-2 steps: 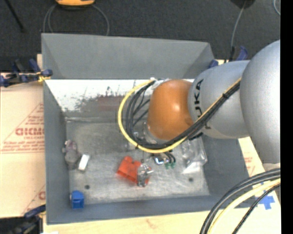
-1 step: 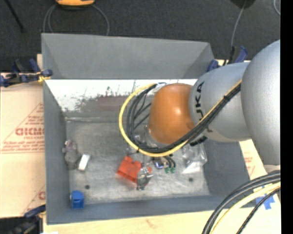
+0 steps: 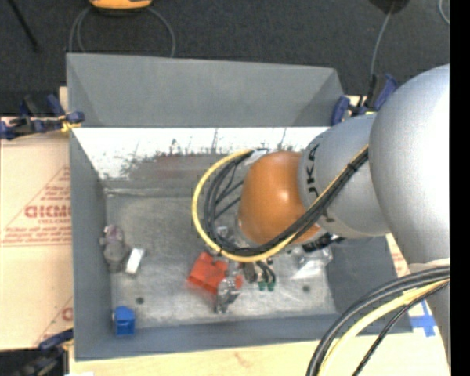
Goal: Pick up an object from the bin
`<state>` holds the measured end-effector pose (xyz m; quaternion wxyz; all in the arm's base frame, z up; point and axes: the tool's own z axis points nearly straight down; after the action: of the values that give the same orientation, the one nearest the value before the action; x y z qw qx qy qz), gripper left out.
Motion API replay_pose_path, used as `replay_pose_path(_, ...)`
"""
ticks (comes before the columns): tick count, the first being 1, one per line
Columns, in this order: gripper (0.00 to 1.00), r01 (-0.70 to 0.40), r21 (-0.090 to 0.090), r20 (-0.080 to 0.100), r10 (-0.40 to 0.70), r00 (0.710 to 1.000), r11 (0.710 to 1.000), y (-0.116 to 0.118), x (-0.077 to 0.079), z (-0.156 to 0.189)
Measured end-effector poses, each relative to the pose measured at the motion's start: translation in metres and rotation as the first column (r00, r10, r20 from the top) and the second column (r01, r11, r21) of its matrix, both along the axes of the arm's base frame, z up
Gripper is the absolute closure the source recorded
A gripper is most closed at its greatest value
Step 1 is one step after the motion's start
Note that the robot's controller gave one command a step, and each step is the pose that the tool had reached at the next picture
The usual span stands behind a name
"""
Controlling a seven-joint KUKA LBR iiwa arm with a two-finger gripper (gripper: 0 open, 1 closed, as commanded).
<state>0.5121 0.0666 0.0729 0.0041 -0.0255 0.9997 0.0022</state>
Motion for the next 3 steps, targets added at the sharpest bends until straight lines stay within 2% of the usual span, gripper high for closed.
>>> replay_pose_path(1,0.0,0.204,0.003,0.003,-0.204,0.979,0.979,0.008,-0.009,0.001)
replay_pose_path(2,1.0,0.206,0.003,0.01,-0.206,0.979,0.979,0.007,-0.007,0.003)
replay_pose_path(3,1.0,0.202,-0.002,-0.004,-0.202,0.979,0.979,0.007,-0.006,0.019)
